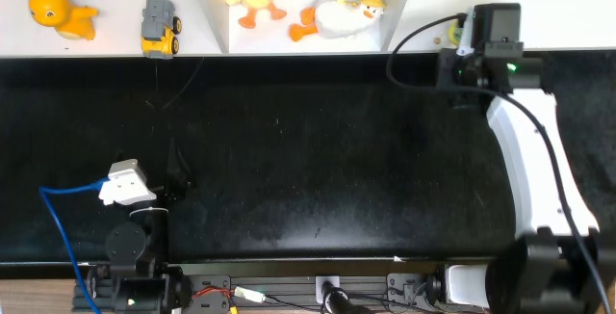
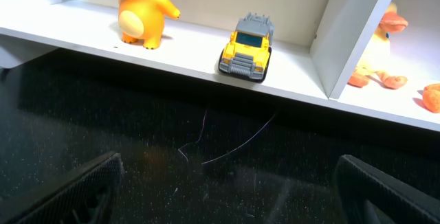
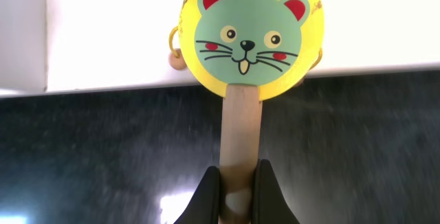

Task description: Store Toys

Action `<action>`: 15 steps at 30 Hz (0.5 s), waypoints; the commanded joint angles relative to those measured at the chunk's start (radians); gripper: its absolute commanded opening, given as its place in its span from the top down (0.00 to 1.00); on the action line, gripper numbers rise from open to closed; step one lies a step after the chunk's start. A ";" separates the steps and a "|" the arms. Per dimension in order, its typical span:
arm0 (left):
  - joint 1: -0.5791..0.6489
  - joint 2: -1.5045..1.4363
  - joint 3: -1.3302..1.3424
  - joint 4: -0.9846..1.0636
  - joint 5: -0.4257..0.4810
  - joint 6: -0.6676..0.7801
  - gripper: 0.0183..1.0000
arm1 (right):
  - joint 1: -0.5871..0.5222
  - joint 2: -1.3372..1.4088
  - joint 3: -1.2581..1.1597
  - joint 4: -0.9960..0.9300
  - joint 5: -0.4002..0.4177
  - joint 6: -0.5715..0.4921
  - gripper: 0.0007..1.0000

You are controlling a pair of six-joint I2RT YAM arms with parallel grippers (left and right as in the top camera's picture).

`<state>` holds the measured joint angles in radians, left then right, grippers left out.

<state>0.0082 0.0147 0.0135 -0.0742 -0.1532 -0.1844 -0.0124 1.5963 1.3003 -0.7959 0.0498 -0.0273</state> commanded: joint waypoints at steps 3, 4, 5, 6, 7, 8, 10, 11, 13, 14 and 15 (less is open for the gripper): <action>0.002 -0.012 -0.005 0.002 0.010 -0.003 0.00 | -0.001 0.064 -0.003 0.126 -0.032 -0.112 0.96; 0.002 -0.012 -0.005 0.002 0.010 -0.003 0.00 | -0.001 0.072 -0.003 0.151 -0.035 -0.112 0.96; 0.002 -0.012 -0.005 0.002 0.010 -0.003 0.00 | -0.001 0.079 -0.003 0.173 -0.036 -0.111 0.96; 0.002 -0.013 -0.005 0.002 0.010 -0.003 0.00 | 0.000 0.084 -0.003 0.193 -0.037 -0.111 0.96; 0.002 -0.012 -0.005 0.002 0.010 -0.003 0.00 | 0.000 0.092 -0.003 0.222 -0.039 -0.112 0.96; 0.002 -0.012 -0.005 0.002 0.010 -0.003 0.00 | 0.000 0.097 -0.003 0.245 -0.038 -0.112 0.96; 0.002 -0.012 -0.005 0.002 0.010 -0.003 0.00 | 0.000 0.109 -0.003 0.281 -0.039 -0.111 0.96; 0.002 -0.012 -0.005 0.002 0.010 -0.003 0.00 | 0.000 0.120 -0.003 0.304 -0.044 -0.109 0.96; 0.002 -0.012 -0.005 0.002 0.010 -0.003 0.00 | 0.000 0.139 -0.003 0.330 -0.066 -0.107 0.96; 0.002 -0.012 -0.005 0.002 0.010 -0.003 0.00 | 0.000 0.151 -0.003 0.338 -0.069 -0.103 0.95; 0.002 -0.012 -0.005 0.002 0.010 -0.003 0.00 | 0.001 0.161 -0.003 0.346 -0.068 -0.088 0.96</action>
<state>0.0082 0.0147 0.0135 -0.0746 -0.1532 -0.1844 -0.0124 1.7214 1.2991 -0.4641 0.0074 -0.1272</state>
